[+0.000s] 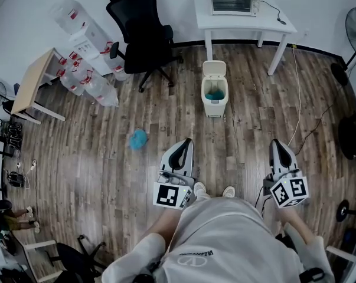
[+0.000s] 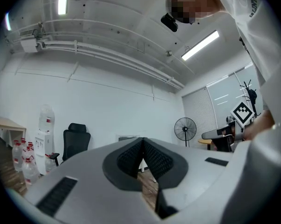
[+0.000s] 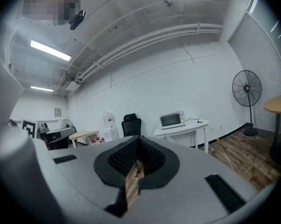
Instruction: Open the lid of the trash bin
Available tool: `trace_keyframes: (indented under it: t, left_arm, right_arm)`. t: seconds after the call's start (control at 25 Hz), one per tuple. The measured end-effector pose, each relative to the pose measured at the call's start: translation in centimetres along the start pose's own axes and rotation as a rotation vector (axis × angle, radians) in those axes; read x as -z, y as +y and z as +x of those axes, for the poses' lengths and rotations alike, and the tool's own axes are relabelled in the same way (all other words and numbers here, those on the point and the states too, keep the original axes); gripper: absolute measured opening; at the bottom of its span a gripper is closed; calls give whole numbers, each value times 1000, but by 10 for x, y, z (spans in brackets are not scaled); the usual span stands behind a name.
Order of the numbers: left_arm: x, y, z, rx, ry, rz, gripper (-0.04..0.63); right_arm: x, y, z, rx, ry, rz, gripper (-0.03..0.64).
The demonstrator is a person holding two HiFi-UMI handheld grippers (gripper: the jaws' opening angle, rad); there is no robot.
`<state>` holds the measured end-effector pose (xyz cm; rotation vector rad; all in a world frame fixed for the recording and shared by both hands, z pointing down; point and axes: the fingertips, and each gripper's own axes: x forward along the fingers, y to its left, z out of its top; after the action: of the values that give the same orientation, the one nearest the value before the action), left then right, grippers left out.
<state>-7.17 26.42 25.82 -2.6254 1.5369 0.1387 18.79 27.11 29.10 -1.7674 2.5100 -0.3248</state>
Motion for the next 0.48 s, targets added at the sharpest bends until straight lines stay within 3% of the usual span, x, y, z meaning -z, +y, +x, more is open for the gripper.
trace_keyframes:
  t: [0.48]
  left_arm:
    - [4,0,6,9,4,0,-3]
  right_arm:
    - [1,-1,1,12,14,-12,15]
